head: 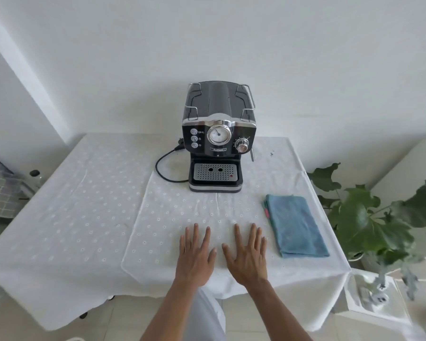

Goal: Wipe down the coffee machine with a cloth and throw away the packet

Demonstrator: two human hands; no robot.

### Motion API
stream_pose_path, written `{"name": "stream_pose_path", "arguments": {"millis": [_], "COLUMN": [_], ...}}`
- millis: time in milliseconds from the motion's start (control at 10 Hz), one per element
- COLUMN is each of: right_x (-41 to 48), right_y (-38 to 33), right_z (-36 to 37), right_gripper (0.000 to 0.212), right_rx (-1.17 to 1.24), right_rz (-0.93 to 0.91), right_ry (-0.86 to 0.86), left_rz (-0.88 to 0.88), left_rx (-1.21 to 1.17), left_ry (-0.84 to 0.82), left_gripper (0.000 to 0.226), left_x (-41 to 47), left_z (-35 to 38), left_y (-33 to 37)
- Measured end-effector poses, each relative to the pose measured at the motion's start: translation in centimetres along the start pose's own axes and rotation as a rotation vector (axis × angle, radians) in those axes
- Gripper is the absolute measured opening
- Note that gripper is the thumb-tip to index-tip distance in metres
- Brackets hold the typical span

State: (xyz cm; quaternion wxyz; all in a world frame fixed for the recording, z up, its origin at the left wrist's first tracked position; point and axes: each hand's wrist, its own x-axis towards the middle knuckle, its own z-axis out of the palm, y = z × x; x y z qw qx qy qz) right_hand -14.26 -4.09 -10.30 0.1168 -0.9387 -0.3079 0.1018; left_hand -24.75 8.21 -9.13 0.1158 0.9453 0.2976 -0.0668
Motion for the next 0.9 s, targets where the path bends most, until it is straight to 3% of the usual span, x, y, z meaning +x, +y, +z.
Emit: {"name": "stream_pose_path", "arguments": {"millis": [300,700,800,900], "right_x": [0.9,0.7,0.8,0.8], "right_y": [0.6,0.4,0.0,-1.5], "right_z": [2.2,1.8,-0.3,-4.9], "right_gripper": [0.075,0.077,0.093,0.099], "right_rx": [-0.044,-0.022,0.108,0.422], "right_rz": [-0.026,-0.014,-0.004,0.098], "right_ry": [0.136,0.054,-0.029,0.069], "left_rz": [-0.044,-0.039,-0.019,0.009], "left_rx": [-0.032,-0.017,0.017,-0.003], "left_ry": [0.175,0.148,0.157,0.205], "left_gripper": [0.064,0.066,0.065,0.065], "left_x": [0.7,0.8,1.1,1.2], "left_z": [3.2,3.7,3.8,4.3], "left_y": [-0.8,-1.4,-1.8,-2.2]}}
